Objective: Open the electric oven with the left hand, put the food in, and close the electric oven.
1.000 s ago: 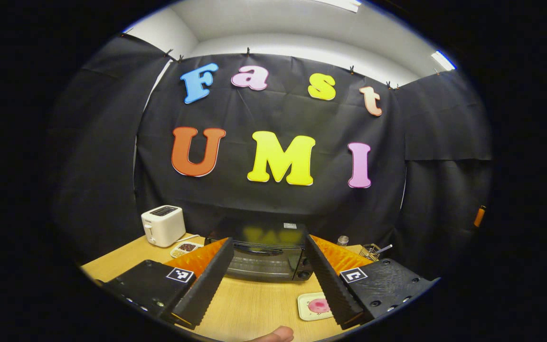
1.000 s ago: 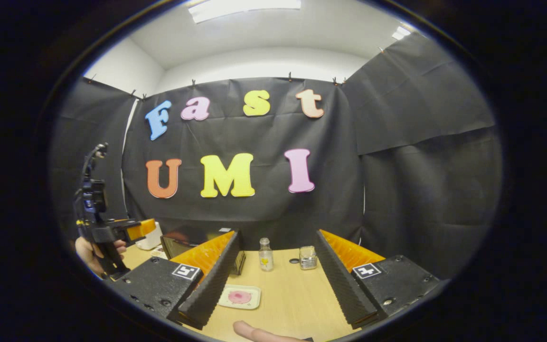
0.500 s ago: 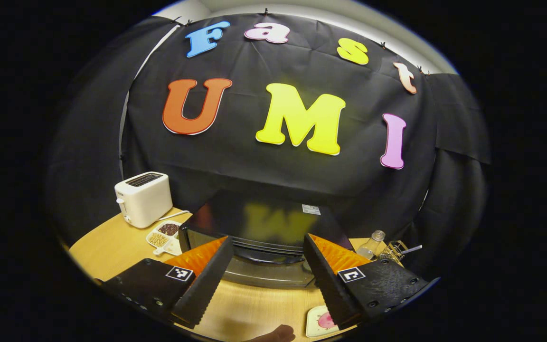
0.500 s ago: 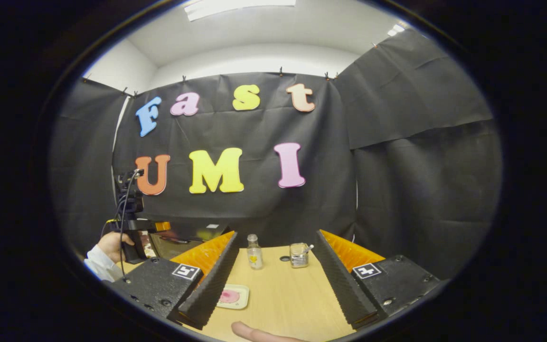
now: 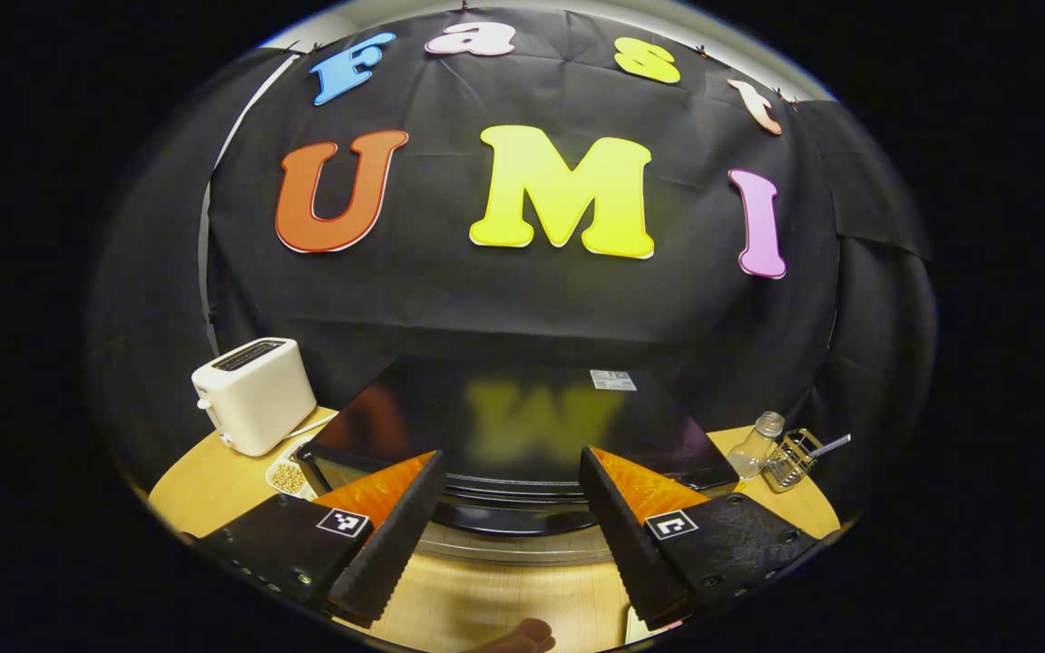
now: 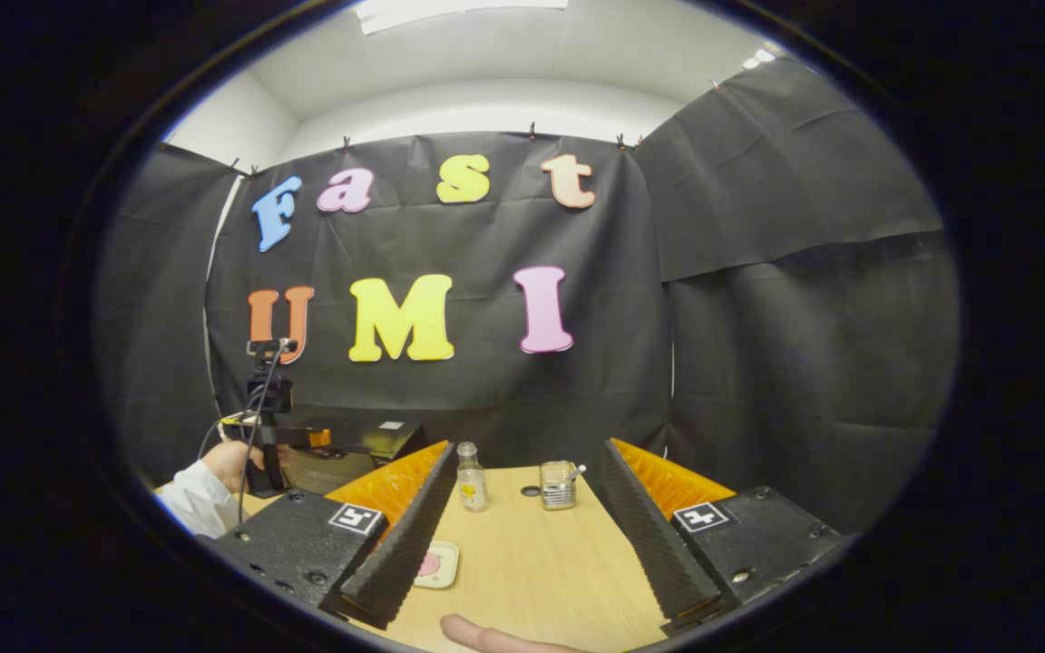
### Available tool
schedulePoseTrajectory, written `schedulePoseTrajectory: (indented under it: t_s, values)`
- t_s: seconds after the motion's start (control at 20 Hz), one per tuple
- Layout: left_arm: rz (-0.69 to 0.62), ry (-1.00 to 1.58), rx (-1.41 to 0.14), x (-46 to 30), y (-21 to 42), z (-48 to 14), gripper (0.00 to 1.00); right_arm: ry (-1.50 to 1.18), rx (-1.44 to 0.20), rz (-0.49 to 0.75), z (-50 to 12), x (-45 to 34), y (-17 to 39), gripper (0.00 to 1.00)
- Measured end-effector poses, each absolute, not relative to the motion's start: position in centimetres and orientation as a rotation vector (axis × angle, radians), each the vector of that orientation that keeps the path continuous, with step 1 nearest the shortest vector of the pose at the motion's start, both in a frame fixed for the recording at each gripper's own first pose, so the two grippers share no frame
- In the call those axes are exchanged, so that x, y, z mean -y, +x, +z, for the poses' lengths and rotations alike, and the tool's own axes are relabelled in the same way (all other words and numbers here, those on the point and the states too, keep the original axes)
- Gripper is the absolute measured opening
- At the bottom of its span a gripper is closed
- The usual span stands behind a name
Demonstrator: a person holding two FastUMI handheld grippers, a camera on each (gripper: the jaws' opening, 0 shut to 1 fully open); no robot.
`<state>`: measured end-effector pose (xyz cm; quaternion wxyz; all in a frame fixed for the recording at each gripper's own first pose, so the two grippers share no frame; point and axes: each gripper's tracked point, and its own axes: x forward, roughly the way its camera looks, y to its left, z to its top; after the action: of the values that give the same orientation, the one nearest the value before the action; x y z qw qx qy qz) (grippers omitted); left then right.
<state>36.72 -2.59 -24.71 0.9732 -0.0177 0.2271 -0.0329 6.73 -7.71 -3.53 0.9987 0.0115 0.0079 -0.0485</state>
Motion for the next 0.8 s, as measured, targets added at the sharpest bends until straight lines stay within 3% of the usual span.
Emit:
schedulePoseTrajectory:
  t_s: [0.15,0.2,0.25,0.8]
  values:
    - [-0.055,0.038,-0.476,2.5,37.1,-26.1,0.96,0.027,-0.009,-0.111,-3.3,7.9,6.5,0.98]
    - [-0.054,0.030,-0.505,2.6,36.2,-26.1,0.84,0.026,-0.008,-0.111,-3.3,7.9,6.3,0.98]
    - [-0.056,0.019,-0.500,2.6,36.3,-25.7,0.95,0.026,-0.009,-0.111,-3.3,7.9,6.2,0.98]
    - [-0.101,-0.024,-0.557,2.4,30.7,-26.3,0.94,0.049,-0.016,-0.076,-3.3,6.3,4.1,0.98]
